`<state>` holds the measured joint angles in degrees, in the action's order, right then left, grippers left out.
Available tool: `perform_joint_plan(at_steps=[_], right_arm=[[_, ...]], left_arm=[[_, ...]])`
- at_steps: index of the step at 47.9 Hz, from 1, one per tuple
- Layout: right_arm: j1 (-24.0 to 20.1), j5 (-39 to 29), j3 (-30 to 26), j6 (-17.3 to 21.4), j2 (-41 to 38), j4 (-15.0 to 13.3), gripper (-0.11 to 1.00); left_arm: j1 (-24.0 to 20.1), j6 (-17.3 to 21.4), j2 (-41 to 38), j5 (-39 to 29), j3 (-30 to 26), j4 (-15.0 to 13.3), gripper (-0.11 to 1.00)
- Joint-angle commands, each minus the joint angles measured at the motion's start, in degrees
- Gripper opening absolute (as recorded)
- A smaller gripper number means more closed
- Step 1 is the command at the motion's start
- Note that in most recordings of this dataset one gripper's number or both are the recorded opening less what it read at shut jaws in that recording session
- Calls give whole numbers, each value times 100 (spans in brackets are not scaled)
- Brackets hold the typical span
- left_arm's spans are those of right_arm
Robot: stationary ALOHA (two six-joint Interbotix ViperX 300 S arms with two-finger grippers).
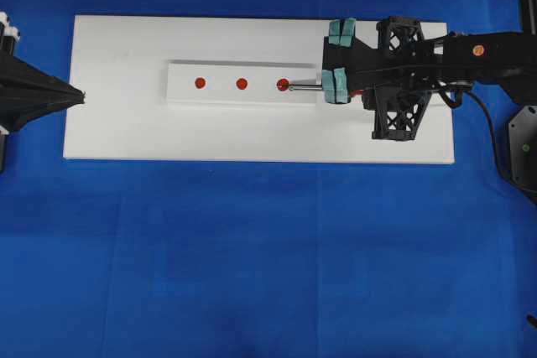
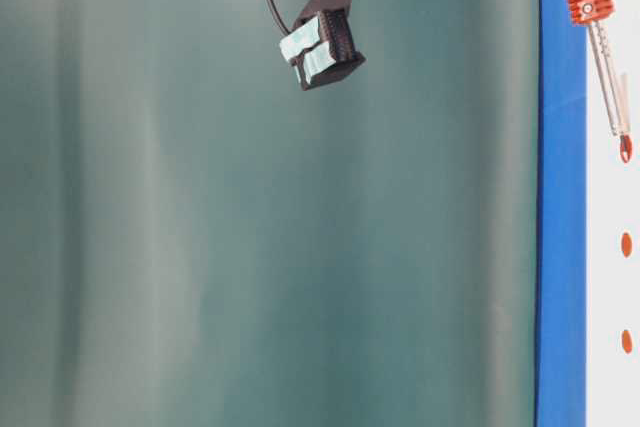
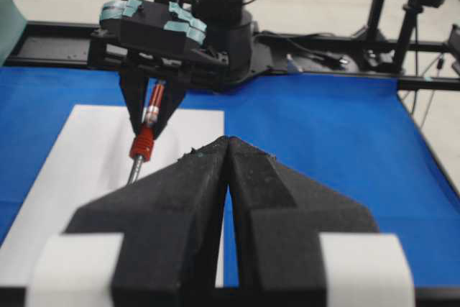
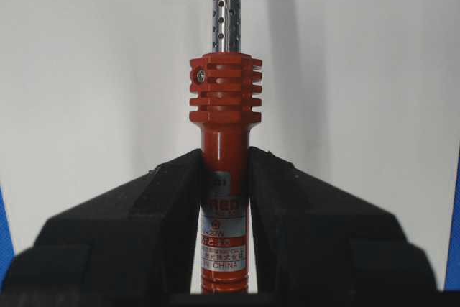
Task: Touch the tip of the soldering iron to the mark.
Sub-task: 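Hold the iron tip on the right red dot, then lift the iron away from the board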
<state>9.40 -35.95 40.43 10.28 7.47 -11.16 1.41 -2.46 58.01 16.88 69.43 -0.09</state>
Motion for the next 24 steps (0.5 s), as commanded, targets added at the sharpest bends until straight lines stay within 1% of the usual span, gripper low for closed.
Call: perform_joint_plan(at_steps=[1,14,24], right_arm=[[9,26,-62,0,53,0,6],[9,-53,-132,0,114,0,6],[9,-519,-431,0,624,-9,6]], left_arm=[[18,-26,-26,44,-88,18,0],[18,-88,-35,44,-88,18,0],[18,-88,-35,44,-79,18,0]])
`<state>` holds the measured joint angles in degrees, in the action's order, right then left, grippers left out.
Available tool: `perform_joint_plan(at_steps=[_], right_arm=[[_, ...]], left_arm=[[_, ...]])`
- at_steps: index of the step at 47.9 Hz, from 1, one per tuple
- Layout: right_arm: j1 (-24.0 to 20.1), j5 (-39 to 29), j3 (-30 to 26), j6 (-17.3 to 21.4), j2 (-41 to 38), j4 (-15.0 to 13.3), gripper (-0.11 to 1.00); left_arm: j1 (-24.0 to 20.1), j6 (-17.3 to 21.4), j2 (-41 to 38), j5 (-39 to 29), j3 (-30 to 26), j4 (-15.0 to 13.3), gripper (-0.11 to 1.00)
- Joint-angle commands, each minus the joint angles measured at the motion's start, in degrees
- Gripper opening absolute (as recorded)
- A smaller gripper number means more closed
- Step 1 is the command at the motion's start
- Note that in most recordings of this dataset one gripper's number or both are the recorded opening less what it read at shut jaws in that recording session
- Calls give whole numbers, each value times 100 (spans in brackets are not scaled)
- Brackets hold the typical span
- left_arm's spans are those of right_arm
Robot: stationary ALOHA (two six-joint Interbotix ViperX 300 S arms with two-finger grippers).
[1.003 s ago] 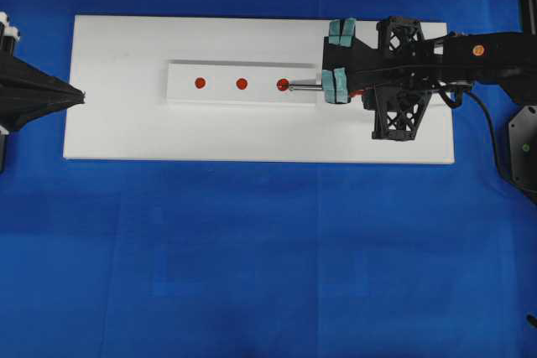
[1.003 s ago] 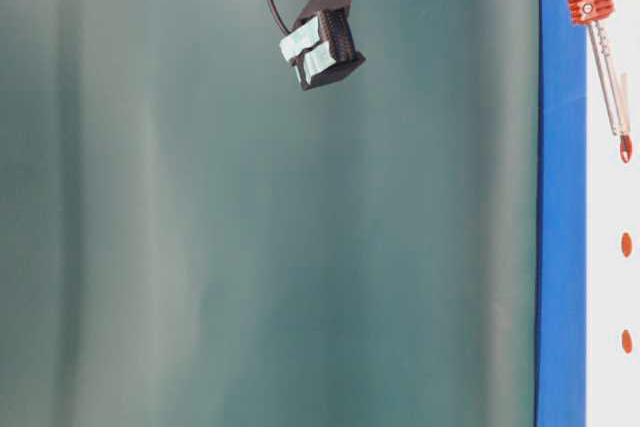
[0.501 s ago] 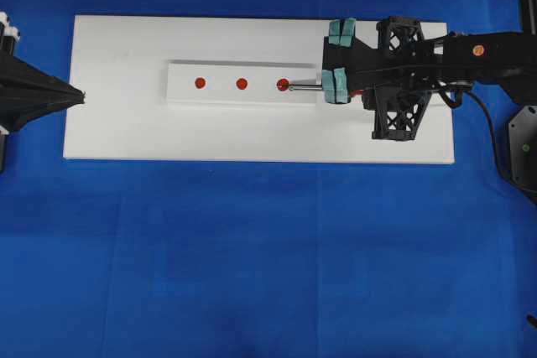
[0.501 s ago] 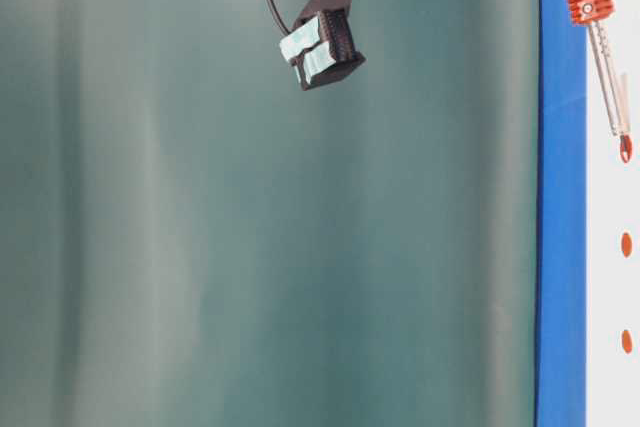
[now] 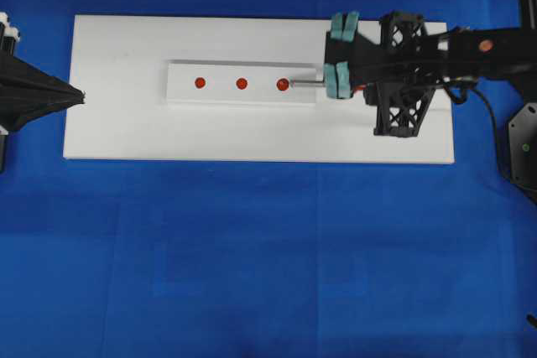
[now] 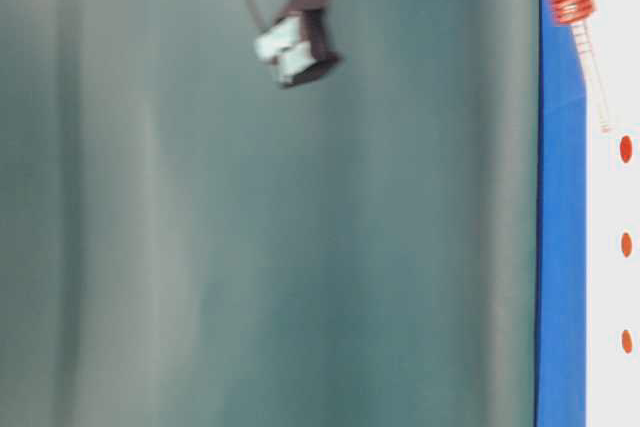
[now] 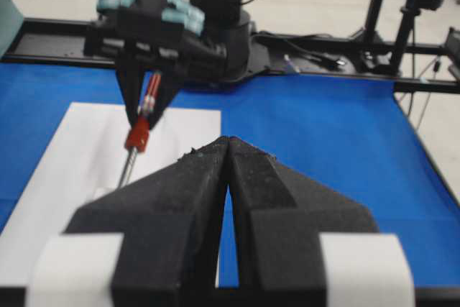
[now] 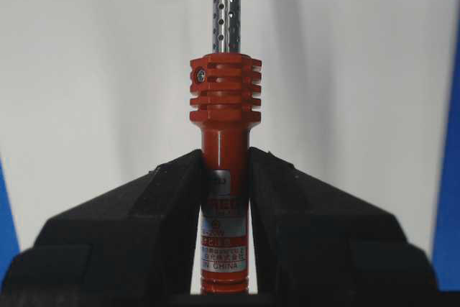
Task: Touch the tip of the soldering iron to the mark.
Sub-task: 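Lift the iron away from the board, then carry the iron back down to its spot in front of the board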
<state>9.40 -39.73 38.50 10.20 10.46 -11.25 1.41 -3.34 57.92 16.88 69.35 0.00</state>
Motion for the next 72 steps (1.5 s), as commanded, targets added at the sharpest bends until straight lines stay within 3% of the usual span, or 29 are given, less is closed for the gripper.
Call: perform_joint_plan(at_steps=[1,22,52,64,72], right_arm=[[9,-202,-281,9,387,0,6],[9,-1274,-1063,0,1459,-149,6],[-105,-1354,-1055,35,1503,-123,6],[-729,-1354,-993,835,1556,-141,6],[-1547,-1362,-993,1538,1512,-308,6]], left_arm=[[18,0,-26,44,-70,9,0],[18,0,-18,44,-79,9,0],[26,0,-26,62,-79,9,0],[26,0,-18,62,-70,9,0],[18,0,-18,62,-70,9,0]])
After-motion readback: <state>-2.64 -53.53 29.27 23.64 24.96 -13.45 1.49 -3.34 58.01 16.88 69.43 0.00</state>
